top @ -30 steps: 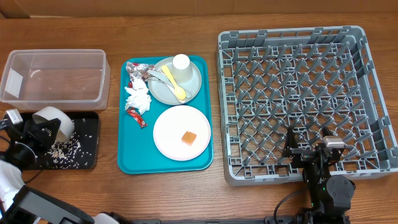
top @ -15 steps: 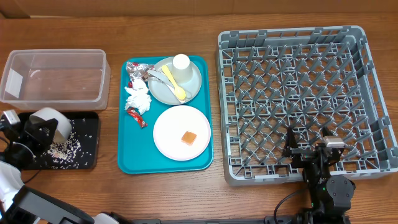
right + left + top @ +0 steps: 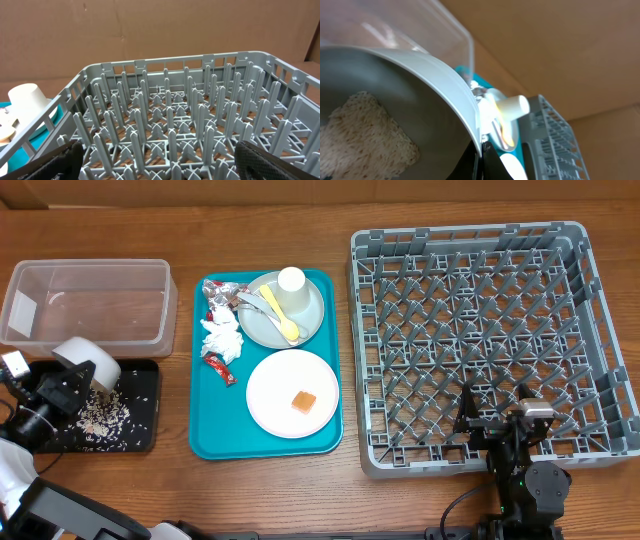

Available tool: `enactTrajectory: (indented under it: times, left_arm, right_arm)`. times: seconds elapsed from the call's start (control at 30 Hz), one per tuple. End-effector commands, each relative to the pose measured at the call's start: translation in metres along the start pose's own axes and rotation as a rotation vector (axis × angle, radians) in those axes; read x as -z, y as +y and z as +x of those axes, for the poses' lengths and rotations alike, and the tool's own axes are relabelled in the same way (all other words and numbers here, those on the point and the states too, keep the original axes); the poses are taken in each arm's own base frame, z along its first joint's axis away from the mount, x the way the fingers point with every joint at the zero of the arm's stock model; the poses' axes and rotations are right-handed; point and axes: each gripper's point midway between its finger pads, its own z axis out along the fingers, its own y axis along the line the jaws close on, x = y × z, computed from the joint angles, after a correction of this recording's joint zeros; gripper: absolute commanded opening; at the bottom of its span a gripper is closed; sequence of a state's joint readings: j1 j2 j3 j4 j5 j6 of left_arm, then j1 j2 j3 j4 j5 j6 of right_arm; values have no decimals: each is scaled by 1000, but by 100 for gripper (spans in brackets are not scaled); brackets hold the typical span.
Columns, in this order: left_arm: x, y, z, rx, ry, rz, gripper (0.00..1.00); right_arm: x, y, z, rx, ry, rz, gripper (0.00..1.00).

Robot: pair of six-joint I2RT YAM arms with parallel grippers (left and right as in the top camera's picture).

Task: Sort waste into correct bins and load items into the dishwasher rack
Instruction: 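Tilt the grey bowl with the left gripper, pouring rice onto black tray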

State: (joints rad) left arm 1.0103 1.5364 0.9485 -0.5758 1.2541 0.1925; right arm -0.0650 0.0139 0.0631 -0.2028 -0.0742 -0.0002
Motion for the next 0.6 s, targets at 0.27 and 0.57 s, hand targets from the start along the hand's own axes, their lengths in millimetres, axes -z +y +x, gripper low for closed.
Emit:
enactTrajectory:
  times: [0.27, 0.57]
  left_arm:
    - [4, -37, 3, -7, -42, 234, 4]
    - [12, -50, 2, 79, -66, 314, 4]
  right_arm:
    - [0, -1, -2, 1, -12, 5, 100]
    - [0, -1, -2, 1, -12, 5, 100]
